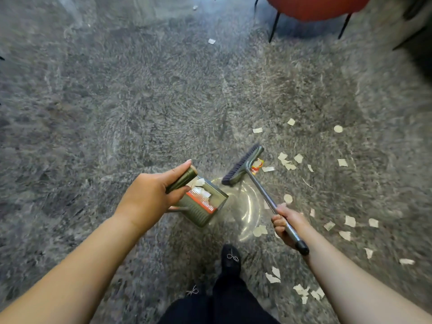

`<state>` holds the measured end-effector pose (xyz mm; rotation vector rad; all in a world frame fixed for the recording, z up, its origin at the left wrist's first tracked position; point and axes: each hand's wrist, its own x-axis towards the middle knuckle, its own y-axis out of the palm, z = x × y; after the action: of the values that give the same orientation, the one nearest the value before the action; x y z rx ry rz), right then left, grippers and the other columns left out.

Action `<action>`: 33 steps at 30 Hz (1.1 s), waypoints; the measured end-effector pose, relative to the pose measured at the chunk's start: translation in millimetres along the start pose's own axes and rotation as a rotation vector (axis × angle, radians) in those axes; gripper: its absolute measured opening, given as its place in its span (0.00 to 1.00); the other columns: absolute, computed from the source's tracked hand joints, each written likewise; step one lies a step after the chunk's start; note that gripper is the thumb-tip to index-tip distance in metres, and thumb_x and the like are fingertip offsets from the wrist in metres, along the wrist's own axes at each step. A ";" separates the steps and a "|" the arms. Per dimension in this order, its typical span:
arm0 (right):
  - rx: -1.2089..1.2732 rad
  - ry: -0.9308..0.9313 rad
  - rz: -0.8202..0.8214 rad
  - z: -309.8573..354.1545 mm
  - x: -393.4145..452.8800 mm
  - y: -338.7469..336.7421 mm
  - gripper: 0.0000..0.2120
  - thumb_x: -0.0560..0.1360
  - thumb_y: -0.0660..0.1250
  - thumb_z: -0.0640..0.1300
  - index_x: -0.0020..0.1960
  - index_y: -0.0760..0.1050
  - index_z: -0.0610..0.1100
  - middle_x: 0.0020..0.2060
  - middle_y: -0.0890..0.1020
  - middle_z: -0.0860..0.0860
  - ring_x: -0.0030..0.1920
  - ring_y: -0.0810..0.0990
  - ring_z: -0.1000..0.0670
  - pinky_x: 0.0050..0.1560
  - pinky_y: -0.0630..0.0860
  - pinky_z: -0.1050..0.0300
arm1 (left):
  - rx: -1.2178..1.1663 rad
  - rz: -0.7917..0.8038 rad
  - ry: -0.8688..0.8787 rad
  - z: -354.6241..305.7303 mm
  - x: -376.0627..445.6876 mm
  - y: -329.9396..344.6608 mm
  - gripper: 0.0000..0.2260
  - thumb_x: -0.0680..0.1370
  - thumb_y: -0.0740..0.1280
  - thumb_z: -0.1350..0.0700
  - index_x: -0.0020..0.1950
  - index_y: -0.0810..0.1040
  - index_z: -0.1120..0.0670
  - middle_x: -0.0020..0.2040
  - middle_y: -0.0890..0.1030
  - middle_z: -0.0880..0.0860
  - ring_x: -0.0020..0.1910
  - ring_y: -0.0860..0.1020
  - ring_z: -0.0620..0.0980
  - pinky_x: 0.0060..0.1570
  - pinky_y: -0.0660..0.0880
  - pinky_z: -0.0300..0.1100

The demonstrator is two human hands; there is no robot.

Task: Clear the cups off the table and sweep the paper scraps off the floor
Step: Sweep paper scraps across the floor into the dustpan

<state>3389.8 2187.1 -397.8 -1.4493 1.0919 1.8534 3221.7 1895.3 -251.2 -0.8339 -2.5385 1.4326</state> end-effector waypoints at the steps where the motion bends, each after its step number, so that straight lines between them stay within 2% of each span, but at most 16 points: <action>1: 0.023 -0.014 -0.015 -6.8 -8.3 -10.6 0.09 0.83 0.52 0.44 0.45 0.67 0.44 0.20 0.66 0.51 0.14 0.62 0.57 0.14 0.58 0.69 | -0.022 0.020 0.005 -4.9 1.5 2.3 0.30 0.71 0.75 0.52 0.67 0.66 0.34 0.52 0.84 0.46 0.45 0.80 0.38 0.45 0.71 0.28; 4: 0.092 -0.036 -0.046 -27.4 -27.2 -35.6 0.10 0.83 0.52 0.45 0.46 0.67 0.43 0.21 0.66 0.51 0.14 0.62 0.57 0.13 0.58 0.68 | -0.090 0.091 0.053 -19.1 2.4 9.0 0.30 0.71 0.75 0.55 0.67 0.67 0.37 0.50 0.80 0.41 0.44 0.76 0.26 0.43 0.66 0.17; 6: 0.158 -0.035 -0.066 -43.4 -38.6 -50.5 0.13 0.83 0.53 0.46 0.43 0.67 0.42 0.20 0.66 0.51 0.14 0.63 0.57 0.13 0.59 0.68 | -0.089 0.144 0.131 -27.9 1.6 13.3 0.30 0.72 0.75 0.56 0.67 0.67 0.37 0.49 0.78 0.39 0.41 0.72 0.19 0.41 0.65 0.15; 7: 0.189 -0.037 -0.072 -51.5 -42.3 -57.5 0.13 0.83 0.54 0.47 0.42 0.66 0.42 0.20 0.66 0.51 0.14 0.63 0.57 0.13 0.59 0.68 | -0.091 0.164 0.156 -31.2 0.4 14.2 0.29 0.72 0.75 0.56 0.66 0.67 0.37 0.49 0.78 0.40 0.40 0.72 0.19 0.40 0.65 0.16; 11: 0.346 -0.101 -0.082 -94.8 -57.6 -84.6 0.13 0.83 0.53 0.45 0.42 0.65 0.42 0.20 0.65 0.51 0.14 0.62 0.57 0.13 0.58 0.69 | -0.024 0.247 0.225 -43.5 -3.2 18.5 0.27 0.72 0.75 0.52 0.67 0.71 0.38 0.49 0.84 0.47 0.41 0.79 0.34 0.40 0.68 0.20; 12: 0.366 -0.110 -0.089 -103.8 -61.3 -89.5 0.13 0.83 0.52 0.45 0.42 0.64 0.42 0.20 0.64 0.52 0.14 0.61 0.57 0.13 0.58 0.69 | -0.020 0.264 0.240 -48.1 -5.6 20.0 0.26 0.72 0.74 0.52 0.68 0.71 0.39 0.48 0.84 0.48 0.40 0.79 0.35 0.39 0.68 0.20; 14: 0.414 -0.137 -0.104 -126.4 -68.2 -99.3 0.13 0.83 0.52 0.44 0.41 0.63 0.42 0.19 0.64 0.52 0.14 0.61 0.57 0.13 0.58 0.69 | -0.032 0.308 0.268 -59.7 -12.1 24.8 0.26 0.73 0.74 0.55 0.68 0.72 0.41 0.43 0.81 0.47 0.35 0.76 0.30 0.36 0.67 0.18; 16: 0.458 -0.169 -0.136 -146.3 -74.2 -110.1 0.12 0.83 0.53 0.43 0.41 0.63 0.42 0.21 0.64 0.51 0.15 0.61 0.57 0.13 0.58 0.69 | -0.014 0.341 0.294 -71.9 -18.6 30.2 0.25 0.73 0.74 0.54 0.68 0.72 0.41 0.42 0.81 0.47 0.35 0.77 0.32 0.36 0.67 0.18; 19: 0.506 -0.220 -0.157 -170.2 -82.9 -131.0 0.09 0.83 0.53 0.42 0.45 0.64 0.42 0.27 0.64 0.50 0.16 0.62 0.58 0.13 0.59 0.68 | 0.080 0.356 0.346 -86.4 -27.1 42.4 0.26 0.73 0.73 0.50 0.69 0.71 0.40 0.45 0.85 0.51 0.42 0.81 0.45 0.43 0.72 0.31; 20: 0.523 -0.222 -0.152 -176.2 -85.6 -137.1 0.08 0.83 0.53 0.42 0.46 0.64 0.42 0.27 0.64 0.51 0.16 0.63 0.58 0.13 0.59 0.68 | 0.092 0.362 0.358 -90.5 -29.2 46.0 0.26 0.73 0.73 0.50 0.69 0.71 0.40 0.45 0.85 0.51 0.41 0.81 0.45 0.43 0.71 0.32; 23: 0.582 -0.211 -0.145 -191.9 -95.6 -165.6 0.08 0.83 0.52 0.42 0.45 0.63 0.42 0.28 0.65 0.51 0.16 0.63 0.58 0.13 0.59 0.67 | 0.088 0.401 0.388 -113.9 -43.4 60.8 0.26 0.73 0.73 0.50 0.69 0.70 0.40 0.39 0.80 0.46 0.35 0.76 0.37 0.36 0.68 0.23; 28: 0.544 -0.201 -0.175 -204.3 -109.8 -213.5 0.06 0.83 0.54 0.42 0.48 0.64 0.43 0.27 0.67 0.50 0.16 0.64 0.58 0.13 0.60 0.67 | 0.158 0.366 0.472 -137.0 -57.0 80.7 0.25 0.72 0.74 0.48 0.68 0.72 0.39 0.40 0.84 0.51 0.38 0.81 0.47 0.41 0.74 0.40; 31: 0.530 -0.210 -0.183 -205.4 -121.0 -231.5 0.06 0.83 0.53 0.41 0.48 0.65 0.42 0.25 0.67 0.50 0.16 0.64 0.58 0.13 0.60 0.68 | 0.178 0.345 0.517 -147.2 -63.5 84.7 0.27 0.71 0.75 0.50 0.68 0.72 0.40 0.39 0.84 0.52 0.37 0.81 0.48 0.40 0.73 0.40; 33: 0.537 -0.214 -0.174 -204.8 -131.3 -236.7 0.07 0.83 0.52 0.41 0.46 0.64 0.43 0.26 0.66 0.50 0.15 0.64 0.58 0.13 0.60 0.68 | 0.168 0.338 0.541 -151.0 -66.5 84.4 0.27 0.70 0.76 0.52 0.68 0.73 0.41 0.37 0.84 0.51 0.34 0.80 0.41 0.39 0.72 0.36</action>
<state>3723.8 2145.9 -354.0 -0.9771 1.1947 1.4087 3365.1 2010.0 -226.3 -1.4378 -1.9156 1.2499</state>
